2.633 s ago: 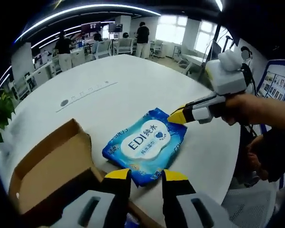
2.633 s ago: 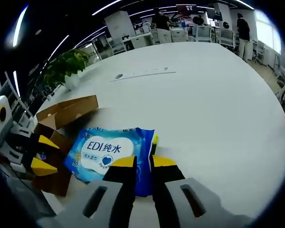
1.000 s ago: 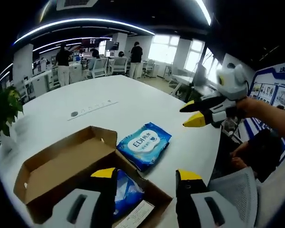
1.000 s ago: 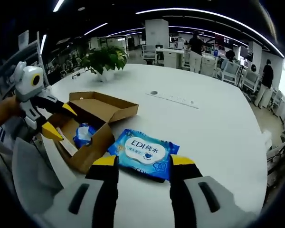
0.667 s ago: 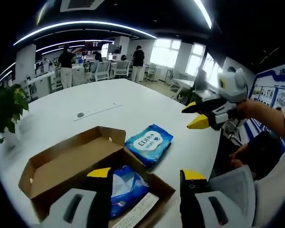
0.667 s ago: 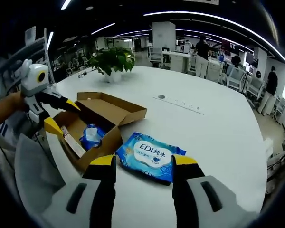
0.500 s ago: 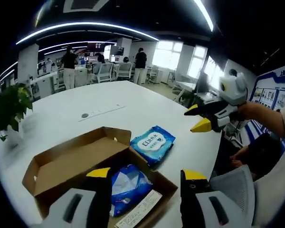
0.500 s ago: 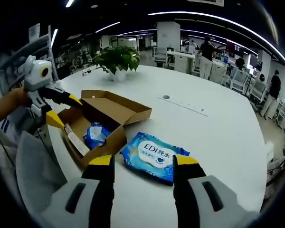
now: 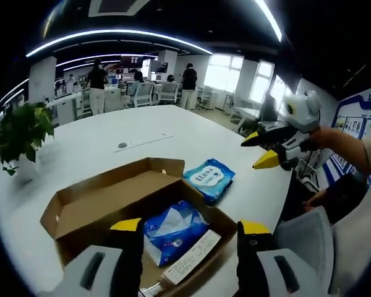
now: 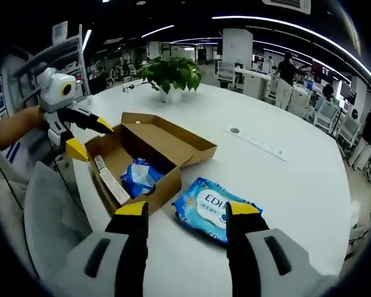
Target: Operate the shoe box by opening the lid, removing the specified soft item, and placing it in the target area until the item is outside and the box remains undamaged.
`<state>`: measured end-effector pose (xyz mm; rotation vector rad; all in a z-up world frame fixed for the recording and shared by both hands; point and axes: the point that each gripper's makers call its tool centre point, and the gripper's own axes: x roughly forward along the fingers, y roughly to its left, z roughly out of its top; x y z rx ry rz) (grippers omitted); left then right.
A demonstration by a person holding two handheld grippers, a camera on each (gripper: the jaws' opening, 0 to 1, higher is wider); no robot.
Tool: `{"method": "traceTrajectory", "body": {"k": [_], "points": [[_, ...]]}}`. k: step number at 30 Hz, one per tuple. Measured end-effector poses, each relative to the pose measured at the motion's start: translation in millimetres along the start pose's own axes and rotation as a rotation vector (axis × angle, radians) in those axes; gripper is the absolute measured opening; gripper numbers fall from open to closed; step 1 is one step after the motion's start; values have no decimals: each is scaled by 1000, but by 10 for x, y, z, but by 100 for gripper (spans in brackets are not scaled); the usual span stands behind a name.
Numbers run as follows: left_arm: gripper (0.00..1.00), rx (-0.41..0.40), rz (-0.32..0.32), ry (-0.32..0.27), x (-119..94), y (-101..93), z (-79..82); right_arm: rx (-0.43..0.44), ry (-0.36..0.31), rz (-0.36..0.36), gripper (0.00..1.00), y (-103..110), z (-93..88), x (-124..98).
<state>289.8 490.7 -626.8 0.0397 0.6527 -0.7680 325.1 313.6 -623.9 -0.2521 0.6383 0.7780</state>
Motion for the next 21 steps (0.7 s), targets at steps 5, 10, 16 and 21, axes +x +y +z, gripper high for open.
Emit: {"method": "traceTrajectory", "body": {"k": [5,10,16,21], "points": [[62,-9,13,-12,-76,72,-41,-35,14,31,47,93,28,72],[62,-12,29,-9,-143,115,-112,-57,16,57,47,167,70,143],[62,-22,50,-5,-230,190,-201,-82,21,91,45,279,94,227],[61,-33,69,-7,-288,246,-256,-106,25,114,43,356,102,317]]}}
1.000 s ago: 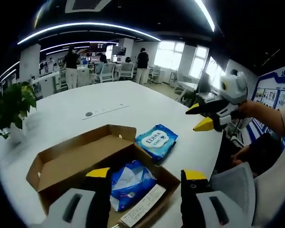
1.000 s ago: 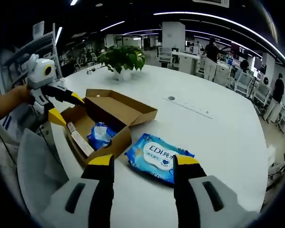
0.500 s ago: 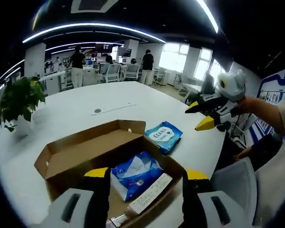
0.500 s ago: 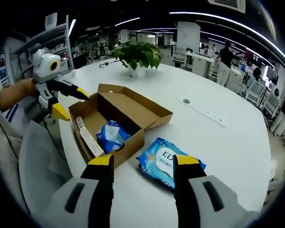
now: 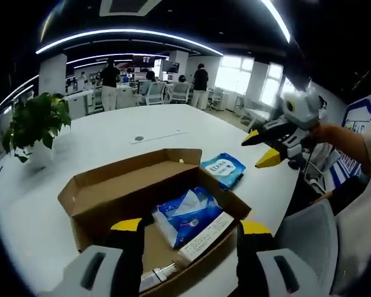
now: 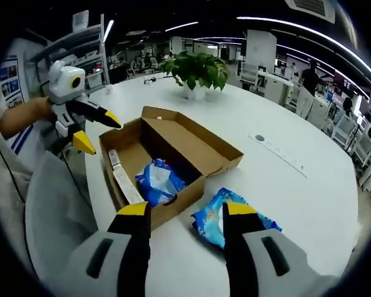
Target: Operate the shoe box by opening the lid, removing the specified soft item, and placing it in the target area until the item is outside and the box remains undamaged.
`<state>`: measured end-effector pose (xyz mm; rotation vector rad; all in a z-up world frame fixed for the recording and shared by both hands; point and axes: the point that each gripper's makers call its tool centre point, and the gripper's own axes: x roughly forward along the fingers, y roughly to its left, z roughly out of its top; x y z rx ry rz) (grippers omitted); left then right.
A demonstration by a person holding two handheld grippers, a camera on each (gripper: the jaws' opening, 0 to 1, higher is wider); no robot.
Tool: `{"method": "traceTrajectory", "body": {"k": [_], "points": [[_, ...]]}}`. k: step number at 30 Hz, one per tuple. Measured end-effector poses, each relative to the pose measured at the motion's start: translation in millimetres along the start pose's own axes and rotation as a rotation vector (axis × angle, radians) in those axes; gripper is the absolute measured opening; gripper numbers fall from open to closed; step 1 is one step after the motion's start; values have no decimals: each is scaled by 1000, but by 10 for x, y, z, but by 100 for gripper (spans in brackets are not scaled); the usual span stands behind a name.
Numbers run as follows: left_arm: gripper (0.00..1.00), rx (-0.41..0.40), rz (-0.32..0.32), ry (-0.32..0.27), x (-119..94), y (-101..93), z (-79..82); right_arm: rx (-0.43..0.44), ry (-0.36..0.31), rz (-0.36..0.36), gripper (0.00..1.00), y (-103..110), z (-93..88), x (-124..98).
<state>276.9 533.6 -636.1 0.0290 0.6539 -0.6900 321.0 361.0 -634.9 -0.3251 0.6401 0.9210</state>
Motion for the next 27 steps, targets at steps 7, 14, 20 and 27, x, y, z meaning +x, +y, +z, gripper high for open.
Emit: {"method": "traceTrajectory", "body": {"k": [7,14,20,27], "points": [[54,1,7,-4,-13,20,-38,-51,12,30,40,103,56,161],[45,35,-13,20,70,-5,-93,-90,26,54,36,159,93,333],[39,84,-45,49,204,-21,-140,-138,51,72,31,192,74,490],[34,145,-73,84,384,-25,-147,-193,82,80,26,189,41,662]]}}
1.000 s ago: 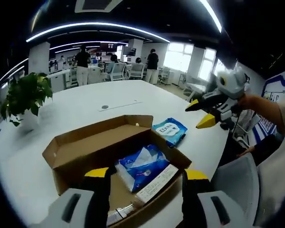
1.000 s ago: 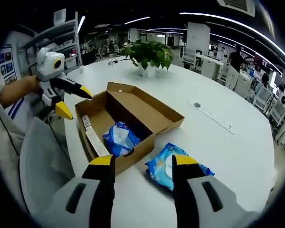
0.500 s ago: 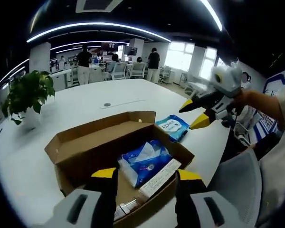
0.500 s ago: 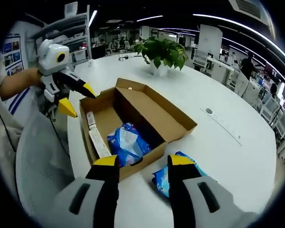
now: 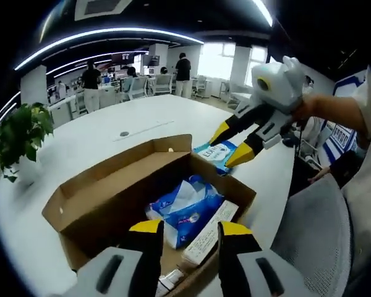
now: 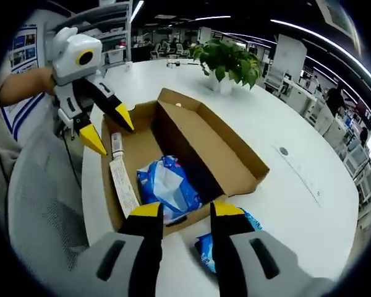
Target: Operate the shoe box by opening the lid, removing the specified soft item, and placing it in the target area until the item is outside and the box remains undamaged.
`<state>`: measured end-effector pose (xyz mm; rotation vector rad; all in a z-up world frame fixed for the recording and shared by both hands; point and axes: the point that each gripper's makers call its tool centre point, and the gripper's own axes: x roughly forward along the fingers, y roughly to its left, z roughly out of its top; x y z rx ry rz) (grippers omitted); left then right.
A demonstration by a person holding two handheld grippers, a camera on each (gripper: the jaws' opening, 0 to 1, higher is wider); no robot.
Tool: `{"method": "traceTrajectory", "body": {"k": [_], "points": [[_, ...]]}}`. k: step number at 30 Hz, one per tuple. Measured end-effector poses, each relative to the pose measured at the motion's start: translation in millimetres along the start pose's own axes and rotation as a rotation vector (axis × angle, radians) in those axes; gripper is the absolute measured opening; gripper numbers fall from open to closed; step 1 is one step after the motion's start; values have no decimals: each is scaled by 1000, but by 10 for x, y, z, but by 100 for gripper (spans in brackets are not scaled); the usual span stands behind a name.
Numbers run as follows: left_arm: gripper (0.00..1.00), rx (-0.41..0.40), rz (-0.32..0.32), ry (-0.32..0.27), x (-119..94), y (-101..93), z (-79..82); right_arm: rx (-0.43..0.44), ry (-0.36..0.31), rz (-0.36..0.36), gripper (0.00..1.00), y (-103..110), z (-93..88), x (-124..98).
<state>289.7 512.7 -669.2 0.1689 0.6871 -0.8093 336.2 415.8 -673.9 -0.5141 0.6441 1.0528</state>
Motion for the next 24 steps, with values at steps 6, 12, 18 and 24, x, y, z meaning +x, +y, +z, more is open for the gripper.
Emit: {"method": "traceTrajectory", "body": {"k": [6,12,18,24], "points": [[32,50,-26,34,172,22,-3,-45,28,12,23,1,-15,162],[29,127,-58,70,350,13,-15,-89,63,26,19,16,-42,343],[26,195,-94,102,517,-3,-38,-110,89,36,15,13,-54,510],[22,237,-143,126,652,-57,-30,-101,129,43,12,-7,-96,657]]}}
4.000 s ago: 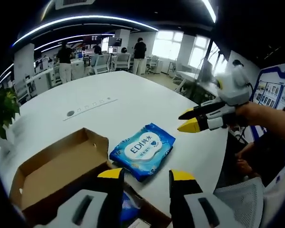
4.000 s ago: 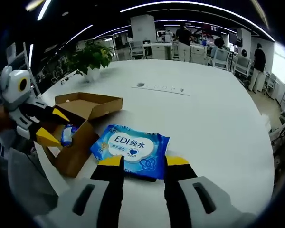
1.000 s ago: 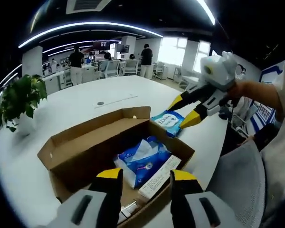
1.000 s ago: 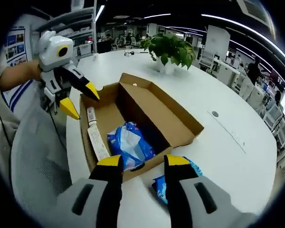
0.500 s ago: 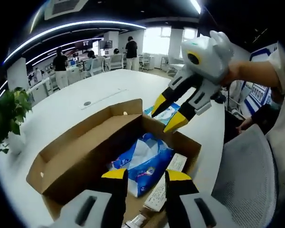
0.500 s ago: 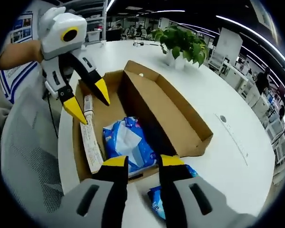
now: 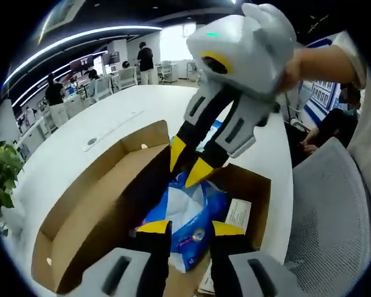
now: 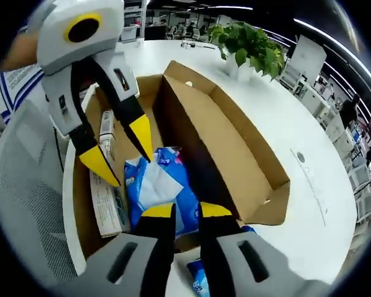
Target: Operate the shoe box by opening the lid, removing the specified soft item, and placing it in the target area until the item is outside and the box remains undamaged.
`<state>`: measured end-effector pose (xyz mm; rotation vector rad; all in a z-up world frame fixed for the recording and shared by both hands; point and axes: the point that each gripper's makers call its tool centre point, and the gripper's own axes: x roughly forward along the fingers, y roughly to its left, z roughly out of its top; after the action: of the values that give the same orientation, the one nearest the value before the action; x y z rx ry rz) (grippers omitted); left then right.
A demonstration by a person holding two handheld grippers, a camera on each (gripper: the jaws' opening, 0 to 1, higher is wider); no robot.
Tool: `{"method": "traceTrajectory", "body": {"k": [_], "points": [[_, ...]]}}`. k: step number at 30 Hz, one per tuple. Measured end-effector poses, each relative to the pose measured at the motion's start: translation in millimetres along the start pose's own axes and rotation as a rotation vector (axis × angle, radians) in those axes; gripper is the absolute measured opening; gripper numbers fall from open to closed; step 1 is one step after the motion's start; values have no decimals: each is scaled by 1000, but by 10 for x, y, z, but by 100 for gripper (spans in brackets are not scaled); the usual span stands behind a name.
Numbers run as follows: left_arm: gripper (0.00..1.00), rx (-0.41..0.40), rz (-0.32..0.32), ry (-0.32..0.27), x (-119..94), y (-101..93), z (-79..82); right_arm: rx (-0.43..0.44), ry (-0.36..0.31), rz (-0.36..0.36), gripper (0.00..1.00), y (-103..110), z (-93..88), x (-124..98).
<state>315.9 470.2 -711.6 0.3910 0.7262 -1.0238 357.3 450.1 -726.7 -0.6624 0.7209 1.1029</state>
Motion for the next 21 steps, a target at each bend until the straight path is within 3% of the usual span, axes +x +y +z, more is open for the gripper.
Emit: {"method": "traceTrajectory", "body": {"k": [12,17,21], "points": [[9,31,-75,79,203,-45,-55,3,44,22,3,45,-55,159],[1,-14,-73,93,177,-27,-83,50,37,8,0,-9,-38,151],[0,-45,-61,82,133,-11,-78,83,19,0,0,-35,-6,109]]}}
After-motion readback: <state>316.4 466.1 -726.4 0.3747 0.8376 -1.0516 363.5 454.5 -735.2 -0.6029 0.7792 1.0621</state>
